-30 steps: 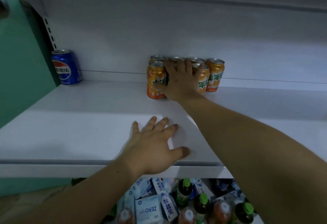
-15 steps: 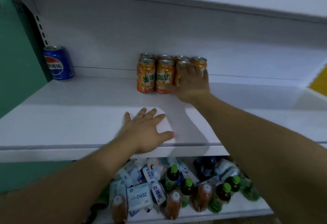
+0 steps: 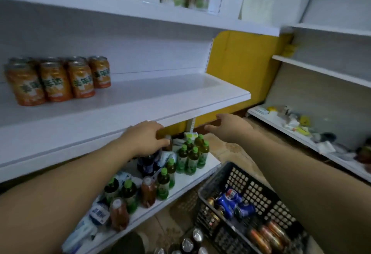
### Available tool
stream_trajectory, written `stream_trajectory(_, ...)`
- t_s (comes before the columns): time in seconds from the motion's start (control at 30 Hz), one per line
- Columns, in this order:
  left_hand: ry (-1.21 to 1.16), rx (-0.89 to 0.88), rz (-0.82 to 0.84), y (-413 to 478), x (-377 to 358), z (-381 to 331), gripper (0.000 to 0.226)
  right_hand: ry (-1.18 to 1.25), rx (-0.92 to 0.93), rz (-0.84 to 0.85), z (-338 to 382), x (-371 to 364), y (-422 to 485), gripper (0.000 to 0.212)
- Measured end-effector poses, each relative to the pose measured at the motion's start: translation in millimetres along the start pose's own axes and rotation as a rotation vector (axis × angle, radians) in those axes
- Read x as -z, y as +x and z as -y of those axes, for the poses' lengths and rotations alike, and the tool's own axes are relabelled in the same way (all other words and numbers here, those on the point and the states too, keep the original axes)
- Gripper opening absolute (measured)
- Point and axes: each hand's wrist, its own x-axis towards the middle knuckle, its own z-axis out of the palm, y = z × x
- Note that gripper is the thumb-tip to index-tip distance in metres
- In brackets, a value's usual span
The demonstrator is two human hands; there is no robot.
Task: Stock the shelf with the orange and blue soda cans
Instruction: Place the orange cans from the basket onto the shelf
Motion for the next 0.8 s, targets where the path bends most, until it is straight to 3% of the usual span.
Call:
stream_trajectory(0.17,-0.026,-0.250,0.274,29,-97,-126,0.073,0.055,-0.256,0.031,-116,-31,-41,0.079)
stream_trajectory(0.33,0.035,-0.431,0.516,47,-204,-202,0.069,0.077,-0.486,0.129,-222,-87,-73,0.074)
stream_trajectory(0.43,0.052,-0.451,0.642,60,-266,-232,0.071,0.090,-0.588,0.236,-277,-126,-80,0.062)
stream_trajectory(0.6,0.020,-0.439,0.830,92,-355,-264,0.068,0.215,-0.726,0.375,-348,-207,-72,0.066)
stream_trajectory(0.8,-0.012,-0.315,1.014,132,-466,-276,0.073,0.334,-0.763,0.496,-401,-307,-53,0.049)
